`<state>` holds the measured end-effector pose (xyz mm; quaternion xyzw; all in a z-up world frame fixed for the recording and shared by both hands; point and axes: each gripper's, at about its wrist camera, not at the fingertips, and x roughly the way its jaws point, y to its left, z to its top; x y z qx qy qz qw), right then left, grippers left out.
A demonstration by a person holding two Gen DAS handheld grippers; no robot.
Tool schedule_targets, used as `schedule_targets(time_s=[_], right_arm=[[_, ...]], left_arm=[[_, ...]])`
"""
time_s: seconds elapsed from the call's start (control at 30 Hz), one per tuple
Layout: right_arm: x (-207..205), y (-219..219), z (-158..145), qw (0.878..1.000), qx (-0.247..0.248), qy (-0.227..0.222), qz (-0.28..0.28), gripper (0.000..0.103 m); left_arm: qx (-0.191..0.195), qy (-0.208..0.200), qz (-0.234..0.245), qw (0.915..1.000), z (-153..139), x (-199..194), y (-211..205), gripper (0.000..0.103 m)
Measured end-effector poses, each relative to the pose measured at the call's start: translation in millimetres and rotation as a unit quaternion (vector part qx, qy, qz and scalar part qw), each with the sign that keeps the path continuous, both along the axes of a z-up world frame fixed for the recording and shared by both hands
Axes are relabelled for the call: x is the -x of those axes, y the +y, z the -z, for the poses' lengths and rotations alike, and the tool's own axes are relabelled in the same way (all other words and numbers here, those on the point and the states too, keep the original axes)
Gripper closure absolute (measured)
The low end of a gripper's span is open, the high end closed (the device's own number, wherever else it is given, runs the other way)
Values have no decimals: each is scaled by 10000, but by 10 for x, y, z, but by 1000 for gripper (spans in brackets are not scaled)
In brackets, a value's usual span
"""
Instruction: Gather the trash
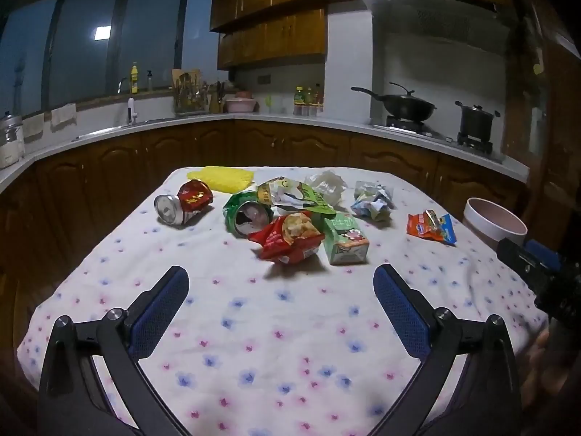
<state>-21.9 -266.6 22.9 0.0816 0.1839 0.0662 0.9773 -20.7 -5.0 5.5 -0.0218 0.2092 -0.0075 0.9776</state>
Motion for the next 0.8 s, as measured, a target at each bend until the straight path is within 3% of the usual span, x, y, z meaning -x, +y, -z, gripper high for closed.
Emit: schedule_targets(time_s=[0.8], right_arm=[[-1,261,-125,9994,307,-158,64,0]], left_arm=[[-21,19,-152,9999,-17,-10,35,0]])
